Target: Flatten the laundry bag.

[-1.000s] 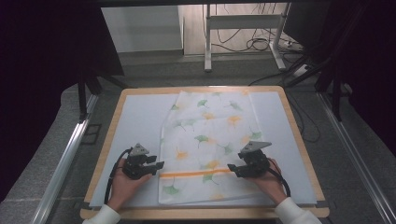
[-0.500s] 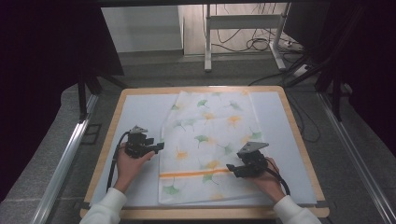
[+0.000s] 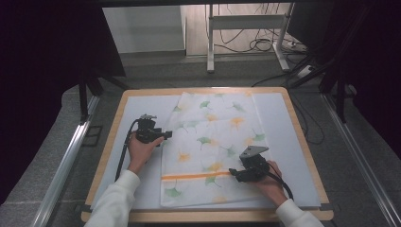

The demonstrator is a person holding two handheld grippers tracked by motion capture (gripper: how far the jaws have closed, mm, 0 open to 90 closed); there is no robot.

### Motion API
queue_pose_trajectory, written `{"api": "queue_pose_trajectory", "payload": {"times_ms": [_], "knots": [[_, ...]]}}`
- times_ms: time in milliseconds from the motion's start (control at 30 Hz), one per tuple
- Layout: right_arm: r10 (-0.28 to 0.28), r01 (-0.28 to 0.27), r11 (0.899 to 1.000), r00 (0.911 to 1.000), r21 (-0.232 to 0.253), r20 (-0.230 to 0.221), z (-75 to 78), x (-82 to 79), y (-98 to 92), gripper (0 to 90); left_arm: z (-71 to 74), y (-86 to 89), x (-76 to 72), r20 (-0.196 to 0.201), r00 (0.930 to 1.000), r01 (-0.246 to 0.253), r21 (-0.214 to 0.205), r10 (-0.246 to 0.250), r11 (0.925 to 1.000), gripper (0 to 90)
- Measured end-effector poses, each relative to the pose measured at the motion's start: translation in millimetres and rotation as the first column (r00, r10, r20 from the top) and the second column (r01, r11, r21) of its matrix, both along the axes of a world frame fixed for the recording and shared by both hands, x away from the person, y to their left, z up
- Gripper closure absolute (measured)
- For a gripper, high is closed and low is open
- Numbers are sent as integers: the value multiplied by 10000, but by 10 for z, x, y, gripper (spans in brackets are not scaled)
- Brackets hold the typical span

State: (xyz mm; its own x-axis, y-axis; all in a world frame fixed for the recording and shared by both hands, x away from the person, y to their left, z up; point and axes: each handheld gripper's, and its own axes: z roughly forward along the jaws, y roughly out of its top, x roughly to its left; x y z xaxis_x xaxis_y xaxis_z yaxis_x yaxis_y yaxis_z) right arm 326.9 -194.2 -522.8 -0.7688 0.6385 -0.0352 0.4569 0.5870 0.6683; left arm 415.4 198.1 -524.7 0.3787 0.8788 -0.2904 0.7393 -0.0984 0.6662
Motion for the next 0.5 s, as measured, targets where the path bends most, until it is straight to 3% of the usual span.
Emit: {"api": "queue_pose_trajectory", "payload": {"times_ms": [67,333,500], "knots": [[22,-22,10000,10000,-28,46,0,-2,1,327,-19,-37,47,-77,10000,-1,152,2,9999,398],[-12,12,10000,10000,-34,67,-2,-6,1,324,-100,-22,115,-446,9988,-178,-9,177,9998,416],[-29,30,10000,10000,-15,60,-5,1,-2,320,-113,-63,123,-398,9991,-120,-126,115,9998,499]]}}
